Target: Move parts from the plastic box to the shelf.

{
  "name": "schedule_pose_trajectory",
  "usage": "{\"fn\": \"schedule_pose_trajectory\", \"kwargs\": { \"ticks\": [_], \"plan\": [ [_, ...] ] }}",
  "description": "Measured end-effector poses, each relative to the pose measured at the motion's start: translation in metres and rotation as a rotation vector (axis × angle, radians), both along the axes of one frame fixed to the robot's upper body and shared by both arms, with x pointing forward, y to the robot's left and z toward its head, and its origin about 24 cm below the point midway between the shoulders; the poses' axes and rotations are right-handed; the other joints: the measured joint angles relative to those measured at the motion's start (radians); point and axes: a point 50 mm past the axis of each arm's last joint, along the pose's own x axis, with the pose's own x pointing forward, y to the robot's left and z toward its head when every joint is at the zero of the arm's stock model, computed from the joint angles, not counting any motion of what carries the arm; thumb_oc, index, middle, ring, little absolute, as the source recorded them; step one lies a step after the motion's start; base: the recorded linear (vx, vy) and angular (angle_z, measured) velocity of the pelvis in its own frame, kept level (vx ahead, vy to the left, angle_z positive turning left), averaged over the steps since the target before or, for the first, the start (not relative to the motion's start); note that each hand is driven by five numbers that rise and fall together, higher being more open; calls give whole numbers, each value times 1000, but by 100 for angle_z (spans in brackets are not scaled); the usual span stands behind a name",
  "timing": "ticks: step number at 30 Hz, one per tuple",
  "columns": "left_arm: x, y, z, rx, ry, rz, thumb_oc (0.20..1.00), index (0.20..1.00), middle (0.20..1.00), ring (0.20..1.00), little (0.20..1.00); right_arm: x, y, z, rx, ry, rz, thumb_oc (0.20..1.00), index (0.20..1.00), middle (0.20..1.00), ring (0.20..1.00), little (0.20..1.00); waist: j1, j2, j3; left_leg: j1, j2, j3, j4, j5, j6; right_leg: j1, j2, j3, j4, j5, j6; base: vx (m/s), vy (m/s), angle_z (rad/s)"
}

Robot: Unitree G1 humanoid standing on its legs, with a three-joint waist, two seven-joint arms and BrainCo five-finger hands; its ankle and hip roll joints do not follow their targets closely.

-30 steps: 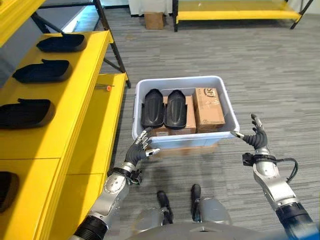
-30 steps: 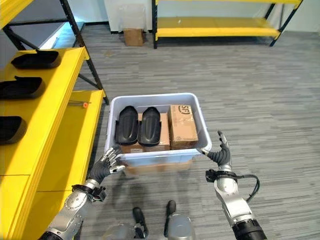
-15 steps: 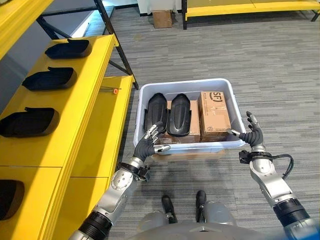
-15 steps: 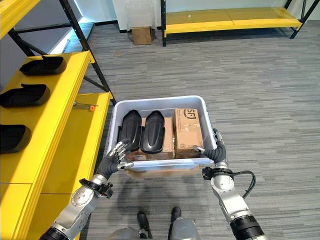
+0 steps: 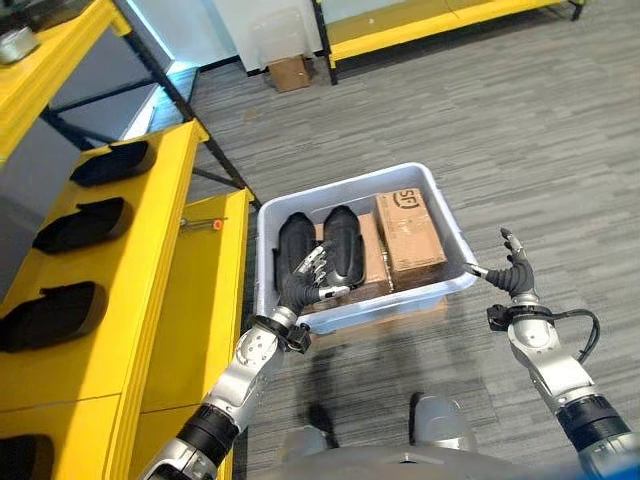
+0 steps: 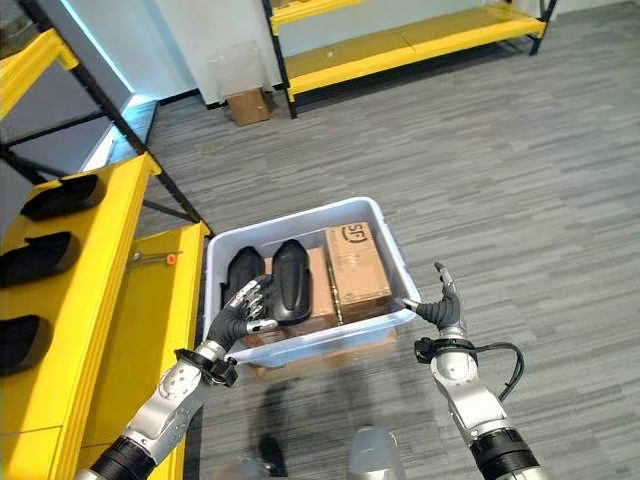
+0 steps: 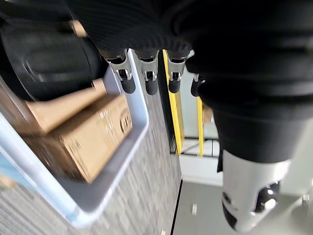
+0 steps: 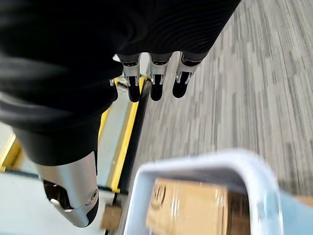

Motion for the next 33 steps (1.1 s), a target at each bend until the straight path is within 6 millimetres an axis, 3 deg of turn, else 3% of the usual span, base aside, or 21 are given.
{"fn": "schedule_pose_trajectory", "kwargs": {
  "ticks": [3,7,10,16,19,21,26,33],
  "plan": [
    [-7,4,-6,10,27,16,1000,1000,1000,1000,1000,1,7,0,24,-7,9,1000,1000,1000,1000,1000,37,-29,17,-12,-57,13,-14,-4,33,-28,-58,12,-1,11,35,18,40,5],
    [-13,17,-3,49,19,46,1000,1000,1000,1000,1000,8,20,10,38,-51,56,1000,1000,1000,1000,1000,76,-39,49,-49,-91,2,-8,0,63,-29,-87,3,-56,57,72,-66,-17,14],
    [-6,18,11,49,-41,42,1000,1000,1000,1000,1000,27,26,34,36,-140,73,1000,1000,1000,1000,1000,105,-39,116,-93,-85,-18,14,4,69,-38,-80,-6,-74,78,69,-106,-14,12],
    [8,14,27,46,-106,40,1000,1000,1000,1000,1000,55,34,79,28,-289,91,1000,1000,1000,1000,1000,131,-30,176,-189,-70,-48,61,7,70,-105,-72,-27,-55,88,56,-98,-15,11],
    [20,7,48,30,-190,17,1000,1000,1000,1000,1000,73,38,113,46,-374,68,1000,1000,1000,1000,1000,155,-13,252,-231,-64,-66,84,14,70,-140,-72,-39,-31,89,46,-80,20,11],
    [24,6,54,18,-207,17,1000,1000,1000,1000,1000,83,35,122,59,-384,19,1000,1000,1000,1000,1000,167,-5,271,-270,-65,-74,103,14,71,-177,-78,-42,-5,84,40,-87,21,13],
    [28,6,62,-4,-228,33,1000,1000,1000,1000,1000,89,19,116,105,-337,-73,1000,1000,1000,1000,1000,195,-4,279,-313,-74,-92,127,15,73,-221,-97,-51,42,67,34,-53,31,10],
    [31,4,68,6,-235,41,1000,1000,1000,1000,1000,105,24,136,95,-363,-111,1000,1000,1000,1000,1000,228,1,287,-439,-87,-103,163,28,86,-358,-117,-48,112,60,24,-23,56,7]
  ]
}}
